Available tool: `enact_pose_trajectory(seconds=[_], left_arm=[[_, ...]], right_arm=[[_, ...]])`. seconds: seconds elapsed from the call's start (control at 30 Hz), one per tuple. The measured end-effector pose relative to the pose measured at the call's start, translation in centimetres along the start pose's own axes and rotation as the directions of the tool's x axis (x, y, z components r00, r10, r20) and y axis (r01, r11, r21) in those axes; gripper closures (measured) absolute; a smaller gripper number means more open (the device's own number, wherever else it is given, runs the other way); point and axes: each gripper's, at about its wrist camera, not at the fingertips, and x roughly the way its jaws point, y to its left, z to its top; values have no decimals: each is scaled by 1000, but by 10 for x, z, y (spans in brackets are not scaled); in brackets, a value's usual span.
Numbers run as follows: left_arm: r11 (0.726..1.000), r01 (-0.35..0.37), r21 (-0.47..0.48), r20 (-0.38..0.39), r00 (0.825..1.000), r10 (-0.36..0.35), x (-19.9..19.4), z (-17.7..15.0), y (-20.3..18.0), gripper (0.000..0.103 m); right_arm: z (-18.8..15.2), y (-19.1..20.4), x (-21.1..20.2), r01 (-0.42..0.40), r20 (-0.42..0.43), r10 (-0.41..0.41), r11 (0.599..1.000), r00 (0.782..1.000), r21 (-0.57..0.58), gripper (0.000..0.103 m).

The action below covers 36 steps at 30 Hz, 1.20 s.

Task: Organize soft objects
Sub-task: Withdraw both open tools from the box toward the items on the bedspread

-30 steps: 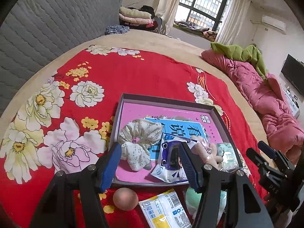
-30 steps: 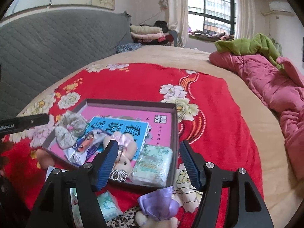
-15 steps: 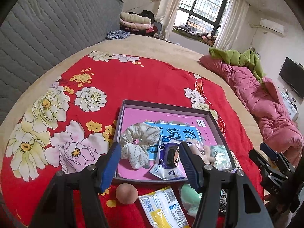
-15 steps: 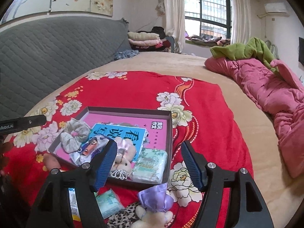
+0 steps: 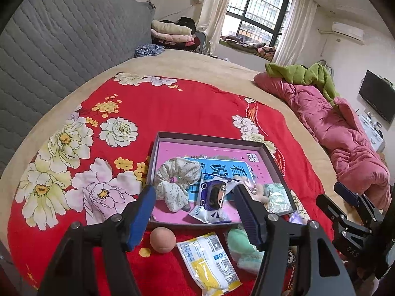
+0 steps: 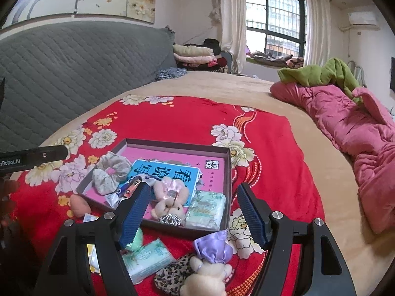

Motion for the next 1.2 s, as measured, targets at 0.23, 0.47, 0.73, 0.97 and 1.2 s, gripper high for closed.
enact_pose_trajectory(seconds=[0.23,0.47,0.73,0.97,1.2], left_arm=[[1000,-7,14,6,1000,7,-12,-4,-9,38],[999,-8,39,-3,1000,9,-19,-11,-17,37],[997,-34,62,-19,999,35,-26,-21,-24,37],[998,-31,59,-46,998,34,-25,-30,-25,37],[998,-19,54,-66,998,23,-25,-34,-23,37]], right_arm=[[-1,2,-15,2,4,-2,1000,1000,-1,29],[-2,2,-31,20,15,-19,1000,1000,-11,28],[-3,0,-43,40,23,-40,999,999,-2,28],[-8,-1,-47,38,11,-38,999,999,6,28],[-14,-2,-49,25,3,-25,1000,1000,17,28]])
